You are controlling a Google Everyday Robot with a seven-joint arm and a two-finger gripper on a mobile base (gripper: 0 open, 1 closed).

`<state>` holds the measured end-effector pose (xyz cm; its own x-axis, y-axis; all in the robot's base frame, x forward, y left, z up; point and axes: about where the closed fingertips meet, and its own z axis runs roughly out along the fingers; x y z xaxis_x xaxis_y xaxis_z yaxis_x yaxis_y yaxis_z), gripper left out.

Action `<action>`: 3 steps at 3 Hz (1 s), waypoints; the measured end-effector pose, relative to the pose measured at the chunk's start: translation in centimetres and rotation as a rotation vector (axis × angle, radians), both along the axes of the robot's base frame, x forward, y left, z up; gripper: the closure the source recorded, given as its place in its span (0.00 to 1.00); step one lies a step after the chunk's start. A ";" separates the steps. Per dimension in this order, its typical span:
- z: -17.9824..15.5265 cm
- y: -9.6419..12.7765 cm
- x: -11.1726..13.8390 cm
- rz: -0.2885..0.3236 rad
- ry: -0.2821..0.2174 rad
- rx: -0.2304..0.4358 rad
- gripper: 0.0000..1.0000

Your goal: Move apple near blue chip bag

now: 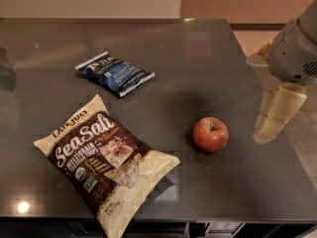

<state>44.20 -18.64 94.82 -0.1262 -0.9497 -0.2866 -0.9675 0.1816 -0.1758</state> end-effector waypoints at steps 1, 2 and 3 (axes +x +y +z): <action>-2.5 2.5 -0.3 0.075 0.035 0.060 0.00; -4.8 5.0 -0.9 0.140 0.069 0.116 0.00; -6.8 6.6 -1.4 0.186 0.089 0.137 0.00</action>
Offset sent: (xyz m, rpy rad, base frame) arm -0.0174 0.0775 -0.0743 0.1857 0.1119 0.2152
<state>42.79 -12.01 87.99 0.0163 -0.9119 -0.4100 -0.9971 0.0157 -0.0745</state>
